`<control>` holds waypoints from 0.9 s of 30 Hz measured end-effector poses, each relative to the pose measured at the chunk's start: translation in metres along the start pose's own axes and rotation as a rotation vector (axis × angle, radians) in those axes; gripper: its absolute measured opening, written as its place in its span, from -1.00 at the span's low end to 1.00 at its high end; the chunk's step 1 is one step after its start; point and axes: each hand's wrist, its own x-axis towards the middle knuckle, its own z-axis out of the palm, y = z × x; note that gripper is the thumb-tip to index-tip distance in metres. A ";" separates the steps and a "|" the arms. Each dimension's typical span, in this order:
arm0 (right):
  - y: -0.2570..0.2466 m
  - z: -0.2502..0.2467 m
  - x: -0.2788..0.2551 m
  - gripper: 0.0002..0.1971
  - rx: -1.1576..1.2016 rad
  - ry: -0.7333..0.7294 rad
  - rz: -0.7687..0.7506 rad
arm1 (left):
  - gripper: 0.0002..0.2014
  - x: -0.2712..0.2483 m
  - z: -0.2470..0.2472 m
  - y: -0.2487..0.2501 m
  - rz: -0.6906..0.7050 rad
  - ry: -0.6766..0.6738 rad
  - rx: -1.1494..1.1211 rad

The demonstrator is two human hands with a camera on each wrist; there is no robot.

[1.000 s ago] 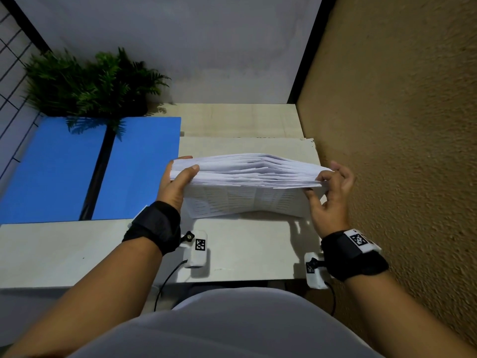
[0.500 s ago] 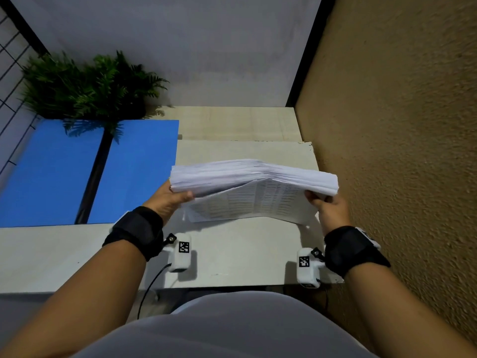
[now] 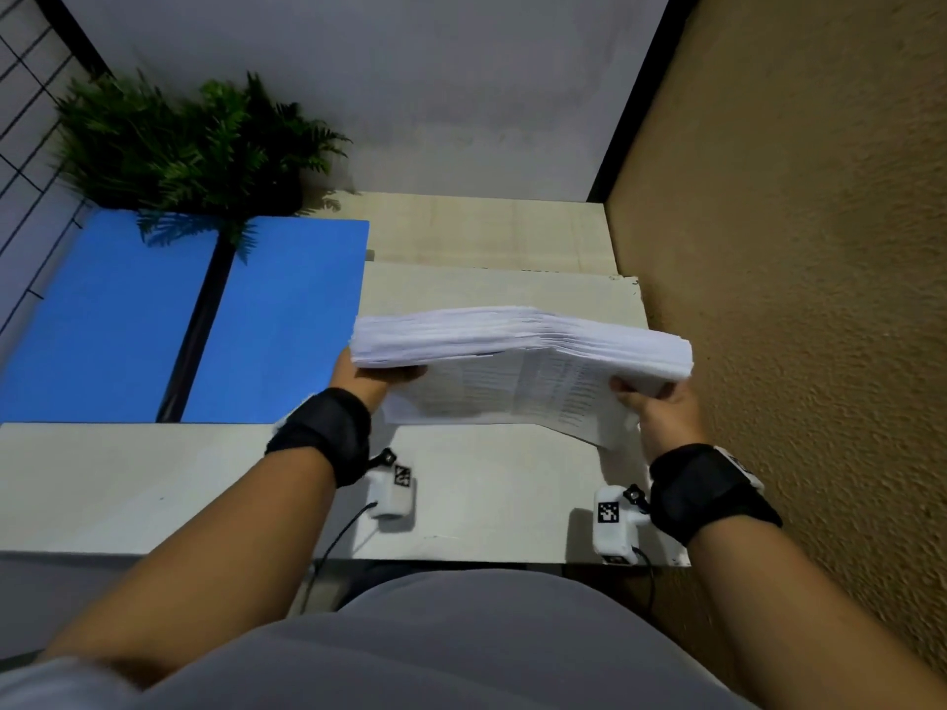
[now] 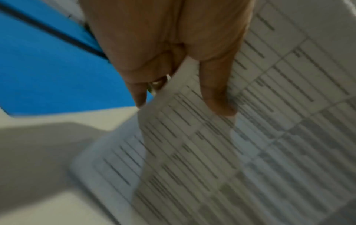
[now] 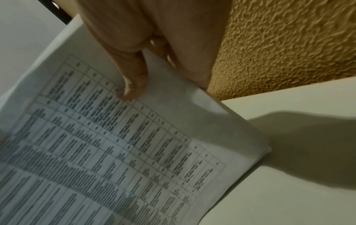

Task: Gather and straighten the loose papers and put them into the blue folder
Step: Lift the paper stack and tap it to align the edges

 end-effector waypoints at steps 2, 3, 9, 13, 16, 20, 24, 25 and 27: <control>-0.002 0.003 0.003 -0.62 0.012 0.018 0.003 | -0.66 0.005 0.009 0.008 -0.020 0.027 -0.073; -0.005 0.005 0.005 -0.64 0.040 0.027 -0.004 | -0.69 0.008 0.010 0.011 -0.009 0.029 -0.114; -0.011 -0.001 0.007 -0.62 -0.044 0.036 -0.034 | -0.64 0.021 -0.004 0.015 0.031 -0.024 -0.117; 0.002 0.005 0.008 -0.42 -0.056 0.014 0.060 | -0.51 0.023 -0.007 0.007 -0.052 -0.080 -0.059; -0.004 0.006 0.010 -0.48 -0.036 0.004 -0.020 | -0.46 0.025 -0.010 0.008 -0.045 -0.068 -0.090; -0.021 0.000 0.012 -0.54 -0.023 -0.063 -0.101 | -0.27 0.025 -0.022 0.011 -0.021 -0.111 -0.107; -0.043 -0.006 0.007 -0.40 -0.131 -0.057 -0.170 | -0.38 0.023 -0.019 0.008 -0.041 -0.124 0.015; -0.051 -0.005 0.006 -0.43 -0.243 -0.052 -0.235 | -0.50 0.024 -0.016 0.006 -0.033 -0.101 0.063; -0.068 0.003 0.004 -0.60 -0.749 -0.042 -0.431 | -0.65 0.026 -0.010 0.004 -0.030 -0.073 0.109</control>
